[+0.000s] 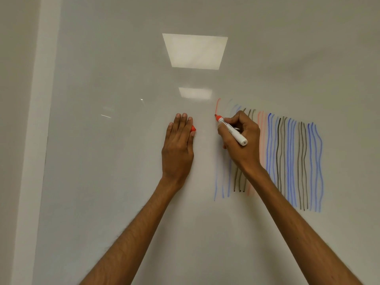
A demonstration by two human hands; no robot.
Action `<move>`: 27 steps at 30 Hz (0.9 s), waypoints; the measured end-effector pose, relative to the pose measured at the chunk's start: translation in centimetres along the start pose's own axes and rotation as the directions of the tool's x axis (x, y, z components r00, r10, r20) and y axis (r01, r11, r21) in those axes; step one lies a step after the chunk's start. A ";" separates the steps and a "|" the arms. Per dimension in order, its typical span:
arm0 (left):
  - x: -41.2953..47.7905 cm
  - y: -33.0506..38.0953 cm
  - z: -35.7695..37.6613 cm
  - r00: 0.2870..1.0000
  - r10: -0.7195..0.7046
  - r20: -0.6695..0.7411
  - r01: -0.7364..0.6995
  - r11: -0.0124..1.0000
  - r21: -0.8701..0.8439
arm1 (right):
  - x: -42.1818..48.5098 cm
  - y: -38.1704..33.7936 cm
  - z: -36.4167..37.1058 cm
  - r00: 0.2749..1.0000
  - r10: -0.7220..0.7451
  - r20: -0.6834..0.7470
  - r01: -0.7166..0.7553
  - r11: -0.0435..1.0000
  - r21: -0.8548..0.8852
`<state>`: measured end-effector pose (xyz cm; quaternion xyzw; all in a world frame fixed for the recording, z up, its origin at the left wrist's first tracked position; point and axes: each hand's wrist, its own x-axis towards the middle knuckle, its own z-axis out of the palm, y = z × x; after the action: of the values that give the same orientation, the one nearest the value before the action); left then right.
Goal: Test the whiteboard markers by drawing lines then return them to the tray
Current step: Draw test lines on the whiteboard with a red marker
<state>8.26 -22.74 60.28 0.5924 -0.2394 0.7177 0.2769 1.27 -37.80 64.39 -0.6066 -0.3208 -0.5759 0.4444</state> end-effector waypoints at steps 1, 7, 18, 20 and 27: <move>-0.1 0.0 0.0 1.000 -0.006 0.002 0.006 1.000 -0.003 | -0.4 0.1 0.0 1.000 0.002 0.004 -0.002 1.000 -0.006; -2.7 0.0 -0.5 0.999 -0.028 0.019 0.028 1.000 -0.001 | -2.7 0.4 -0.3 1.000 0.024 0.011 -0.024 1.000 -0.010; -6.4 0.4 -1.6 0.995 -0.077 0.061 0.078 0.997 -0.014 | -8.2 0.7 -0.4 0.999 0.035 0.041 -0.032 0.997 -0.071; -7.2 0.4 -1.8 0.995 -0.076 0.068 0.077 0.997 -0.011 | -8.8 0.8 -0.7 0.998 0.042 0.055 -0.038 0.996 -0.078; -8.0 0.4 -2.1 0.994 -0.075 0.081 0.075 0.997 0.003 | -11.2 1.0 -1.1 0.994 0.062 0.092 -0.051 0.992 -0.115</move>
<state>7.63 -22.49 52.04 0.6295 -0.2281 0.6823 0.2937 0.23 -37.79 53.18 -0.6664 -0.2912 -0.5506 0.4098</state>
